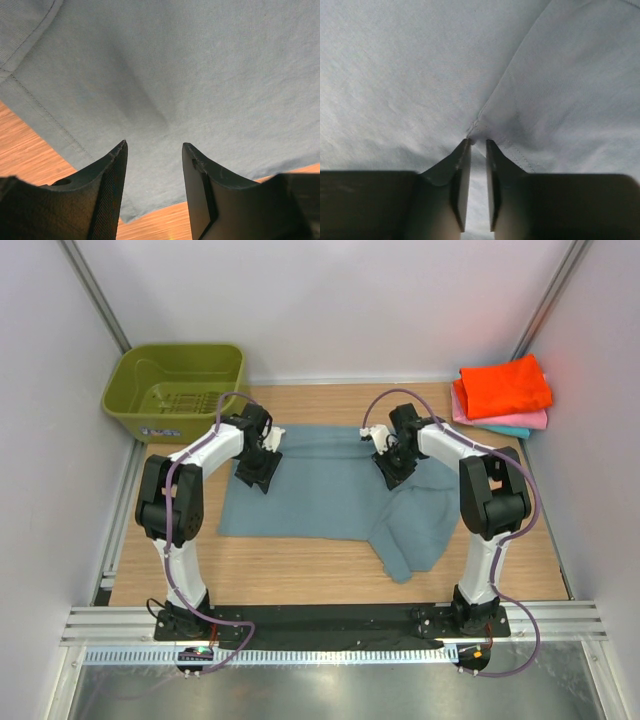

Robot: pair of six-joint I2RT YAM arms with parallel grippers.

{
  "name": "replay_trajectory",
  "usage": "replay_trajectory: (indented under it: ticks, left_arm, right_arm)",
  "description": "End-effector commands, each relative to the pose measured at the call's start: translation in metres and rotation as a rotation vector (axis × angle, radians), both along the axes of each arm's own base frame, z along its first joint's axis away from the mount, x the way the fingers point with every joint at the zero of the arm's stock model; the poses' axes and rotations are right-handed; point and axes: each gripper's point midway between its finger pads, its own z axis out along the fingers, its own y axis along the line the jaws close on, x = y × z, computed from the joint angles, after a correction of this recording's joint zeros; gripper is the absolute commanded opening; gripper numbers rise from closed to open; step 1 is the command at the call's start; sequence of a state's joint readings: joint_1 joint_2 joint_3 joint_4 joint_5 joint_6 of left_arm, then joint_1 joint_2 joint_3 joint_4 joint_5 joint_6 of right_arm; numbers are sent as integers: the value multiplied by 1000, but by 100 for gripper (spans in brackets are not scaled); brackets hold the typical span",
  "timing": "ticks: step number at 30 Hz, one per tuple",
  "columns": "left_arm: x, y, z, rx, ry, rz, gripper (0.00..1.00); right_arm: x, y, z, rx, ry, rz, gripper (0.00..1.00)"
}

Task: Fold and stack the t-shirts
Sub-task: Fold the tshirt

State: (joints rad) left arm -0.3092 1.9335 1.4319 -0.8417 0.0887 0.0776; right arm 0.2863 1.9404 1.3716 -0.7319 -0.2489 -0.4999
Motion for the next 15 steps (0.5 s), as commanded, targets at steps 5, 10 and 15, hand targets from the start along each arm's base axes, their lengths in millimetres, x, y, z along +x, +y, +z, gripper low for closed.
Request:
replay_trajectory:
  ticks: [5,10,15]
  left_arm:
    - [9,-4,5,-16,-36,15,49]
    - [9,-4,6,-18,-41,15,49]
    - [9,-5,5,-24,-37,18,49]
  right_arm:
    - [16,16,18,34,-64,20,9]
    - [8,26,37,60,-74,44,1]
    - [2,25,40,47,-87,18,29]
